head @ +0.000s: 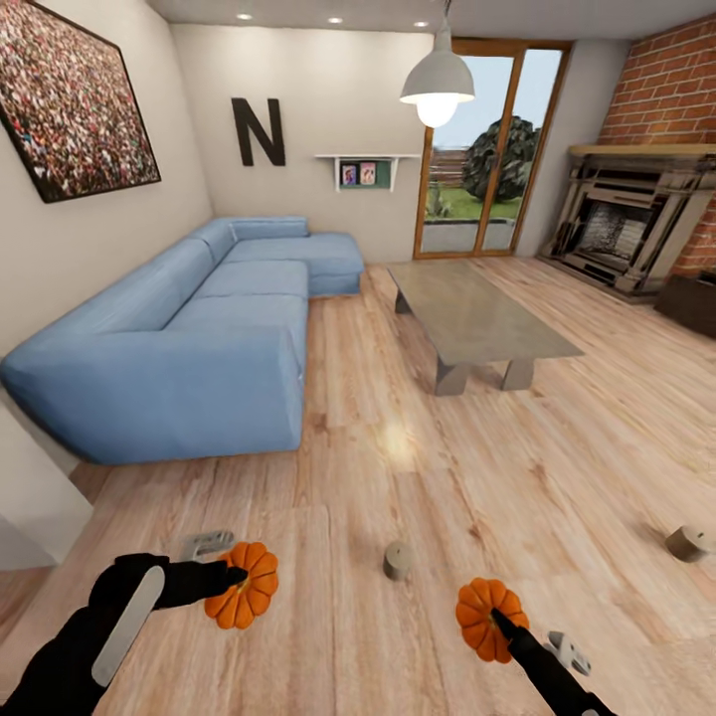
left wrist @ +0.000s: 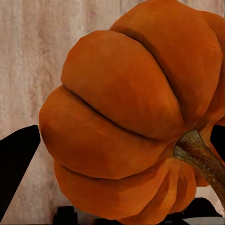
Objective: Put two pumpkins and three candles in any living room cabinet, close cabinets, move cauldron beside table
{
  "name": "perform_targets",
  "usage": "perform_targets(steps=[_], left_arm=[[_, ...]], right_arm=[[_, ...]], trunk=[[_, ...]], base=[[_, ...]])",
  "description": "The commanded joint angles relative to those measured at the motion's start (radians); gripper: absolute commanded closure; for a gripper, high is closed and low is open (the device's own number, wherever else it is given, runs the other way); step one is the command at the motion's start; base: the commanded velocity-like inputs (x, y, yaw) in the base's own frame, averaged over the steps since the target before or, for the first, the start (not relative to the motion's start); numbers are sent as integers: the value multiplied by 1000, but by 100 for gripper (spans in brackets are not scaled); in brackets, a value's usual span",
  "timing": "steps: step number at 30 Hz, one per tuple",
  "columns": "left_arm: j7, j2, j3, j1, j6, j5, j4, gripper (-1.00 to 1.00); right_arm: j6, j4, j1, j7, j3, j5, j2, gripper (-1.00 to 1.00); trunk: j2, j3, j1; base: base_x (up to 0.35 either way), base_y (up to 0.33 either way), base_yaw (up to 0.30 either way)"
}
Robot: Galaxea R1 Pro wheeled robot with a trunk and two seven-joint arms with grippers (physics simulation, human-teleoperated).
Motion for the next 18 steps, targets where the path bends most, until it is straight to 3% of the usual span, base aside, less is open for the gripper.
perform_targets(steps=[1, 7, 12, 18], left_arm=[[4, -8, -2, -7, 3, -8, 17, 100], [6, -41, -5, -26, 1, -59, 70, 100], [6, -60, -5, -36, -7, -74, 107, 100], [6, -63, -6, -46, -8, -81, 125, 100]], right_arm=[[-2, 2, -1, 3, -9, -7, 0, 100], [-4, 3, -1, 0, -30, -7, -1, 100], [-4, 4, -1, 0, -78, -7, -1, 100], [-4, 29, -1, 0, -91, -7, 1, 100]], trunk=[[0, 0, 0], [0, 7, 0], [0, 13, 0], [0, 20, 0]], base=[[0, 0, -226], [0, 0, -226], [0, 0, -226], [0, 0, -226]])
